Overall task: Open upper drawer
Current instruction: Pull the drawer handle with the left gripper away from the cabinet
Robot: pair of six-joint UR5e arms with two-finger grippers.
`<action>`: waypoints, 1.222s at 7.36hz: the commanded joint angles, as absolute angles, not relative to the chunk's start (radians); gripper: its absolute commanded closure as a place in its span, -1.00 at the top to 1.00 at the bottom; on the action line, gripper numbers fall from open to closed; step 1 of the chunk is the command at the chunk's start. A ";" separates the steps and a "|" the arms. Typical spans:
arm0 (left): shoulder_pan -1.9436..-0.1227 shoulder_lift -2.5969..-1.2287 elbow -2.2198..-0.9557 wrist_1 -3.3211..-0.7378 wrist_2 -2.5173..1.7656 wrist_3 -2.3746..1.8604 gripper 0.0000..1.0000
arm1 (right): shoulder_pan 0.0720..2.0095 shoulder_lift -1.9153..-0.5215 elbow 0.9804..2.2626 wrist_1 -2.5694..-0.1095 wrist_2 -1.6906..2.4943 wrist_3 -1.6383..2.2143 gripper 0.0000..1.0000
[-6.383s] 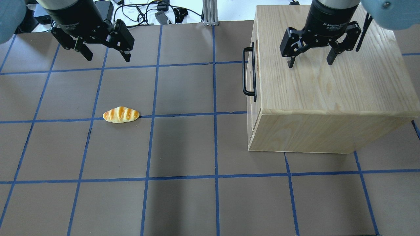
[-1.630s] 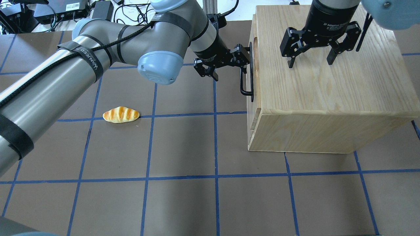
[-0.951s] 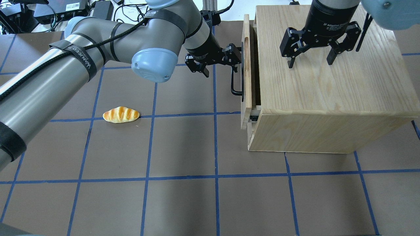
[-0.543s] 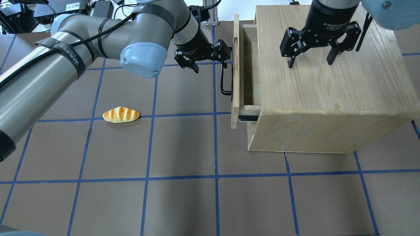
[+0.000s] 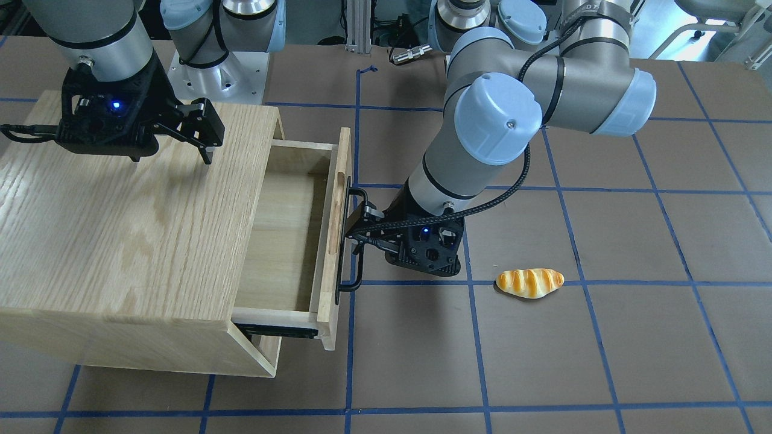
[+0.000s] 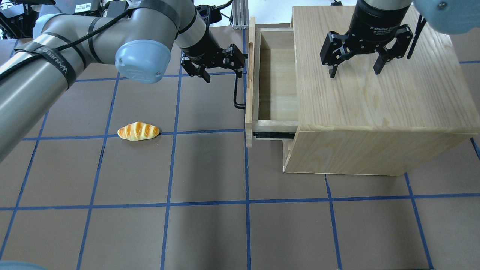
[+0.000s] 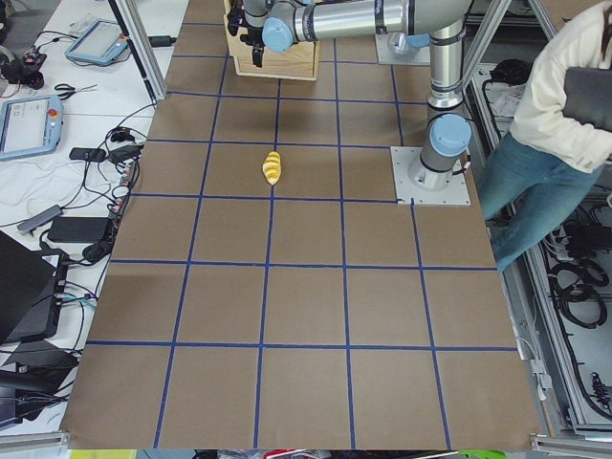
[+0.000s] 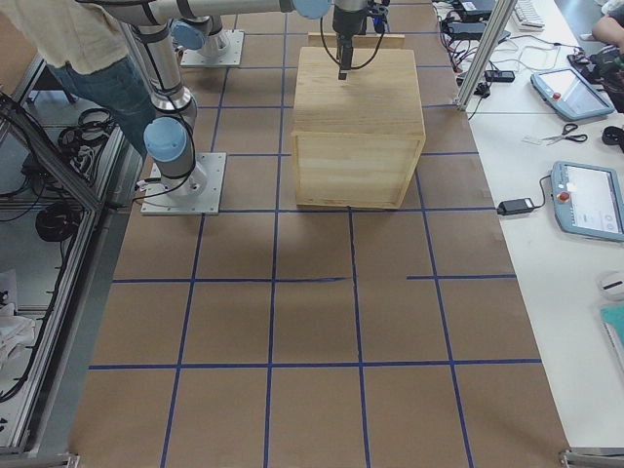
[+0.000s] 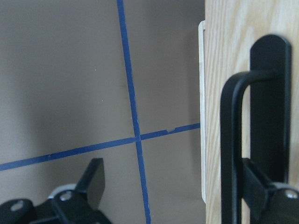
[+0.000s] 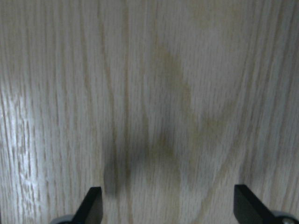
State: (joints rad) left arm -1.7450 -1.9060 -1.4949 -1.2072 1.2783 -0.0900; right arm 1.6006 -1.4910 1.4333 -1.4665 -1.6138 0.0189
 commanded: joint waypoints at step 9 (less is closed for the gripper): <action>-1.605 -1.827 -1.539 -1.307 1.301 -0.003 1.00 | 1.600 -1.491 1.434 -1.466 -1.614 0.020 1.00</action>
State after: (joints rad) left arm -1.6122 -1.8311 -1.5386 -1.2969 1.2994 -0.0142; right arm 1.6012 -1.4910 1.4334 -1.4665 -1.6137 0.0197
